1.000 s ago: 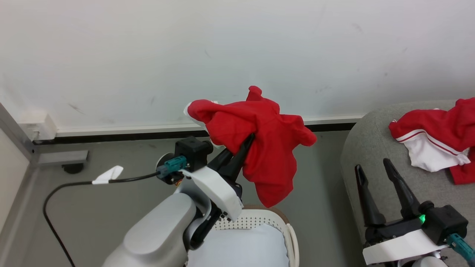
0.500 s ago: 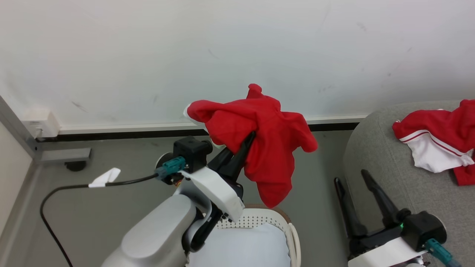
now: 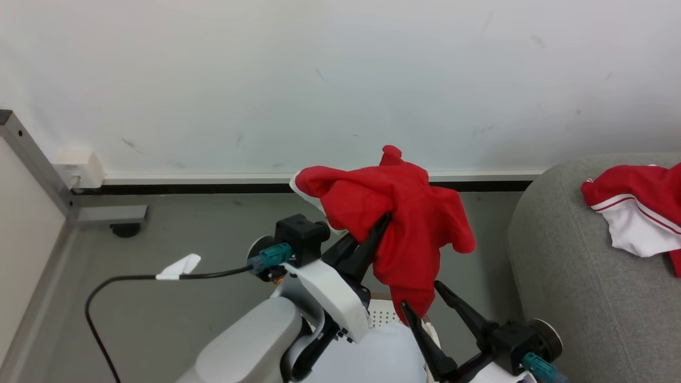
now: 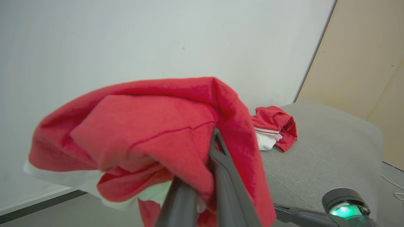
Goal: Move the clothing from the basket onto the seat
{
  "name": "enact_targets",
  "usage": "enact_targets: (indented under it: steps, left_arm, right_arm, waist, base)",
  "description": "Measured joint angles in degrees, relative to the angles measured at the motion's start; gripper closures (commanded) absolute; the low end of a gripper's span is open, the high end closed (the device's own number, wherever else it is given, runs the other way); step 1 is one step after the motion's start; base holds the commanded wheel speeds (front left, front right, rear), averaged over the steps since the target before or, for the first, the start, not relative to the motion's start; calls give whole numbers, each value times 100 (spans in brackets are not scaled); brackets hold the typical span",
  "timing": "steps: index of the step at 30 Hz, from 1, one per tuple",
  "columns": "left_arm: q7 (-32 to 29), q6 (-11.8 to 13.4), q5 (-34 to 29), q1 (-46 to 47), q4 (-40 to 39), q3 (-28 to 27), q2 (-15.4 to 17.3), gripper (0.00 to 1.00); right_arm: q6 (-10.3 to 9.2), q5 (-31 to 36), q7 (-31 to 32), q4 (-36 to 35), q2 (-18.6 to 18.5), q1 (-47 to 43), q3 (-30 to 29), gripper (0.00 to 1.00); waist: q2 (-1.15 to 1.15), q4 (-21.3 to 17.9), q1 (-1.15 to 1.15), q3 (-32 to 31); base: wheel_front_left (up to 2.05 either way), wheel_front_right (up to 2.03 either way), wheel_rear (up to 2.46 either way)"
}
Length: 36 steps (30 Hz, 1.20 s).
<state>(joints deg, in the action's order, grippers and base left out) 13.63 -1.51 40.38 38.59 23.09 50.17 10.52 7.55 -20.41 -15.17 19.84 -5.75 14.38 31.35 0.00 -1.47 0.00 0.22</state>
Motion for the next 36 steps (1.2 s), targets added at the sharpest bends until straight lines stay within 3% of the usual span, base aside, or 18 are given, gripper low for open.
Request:
enact_targets:
  steps: [16, 17, 18, 21, 36]
  left_arm:
    - [-169, -176, 3, -275, -68, 550, -356, 100]
    - [-170, -181, 5, -285, -77, 563, -365, 100]
    - [-172, -198, 18, -292, -79, 568, -365, 100]
    - [-188, -190, 45, -325, -87, 569, -363, 100]
    - [-162, -145, 105, -353, -63, 523, -298, 100]
  right_arm:
    - [0, 355, 0, 1059, 170, 552, 55, 0]
    - [0, 358, 0, 1081, 176, 553, 33, 4]
    - [0, 358, 0, 1096, 181, 554, 15, 51]
    - [0, 348, 0, 1094, 201, 554, -52, 100]
    - [0, 174, 1, 832, 234, 475, -218, 100]
  waist:
    - [0, 526, 0, -126]
    - [0, 559, 0, -132]
    - [0, 588, 0, -137]
    - [0, 652, 0, -153]
    - [0, 617, 0, -90]
  base:
    - [0, 0, 0]
    - [0, 0, 0]
    - [0, 0, 0]
    - [0, 0, 0]
    - [0, 0, 0]
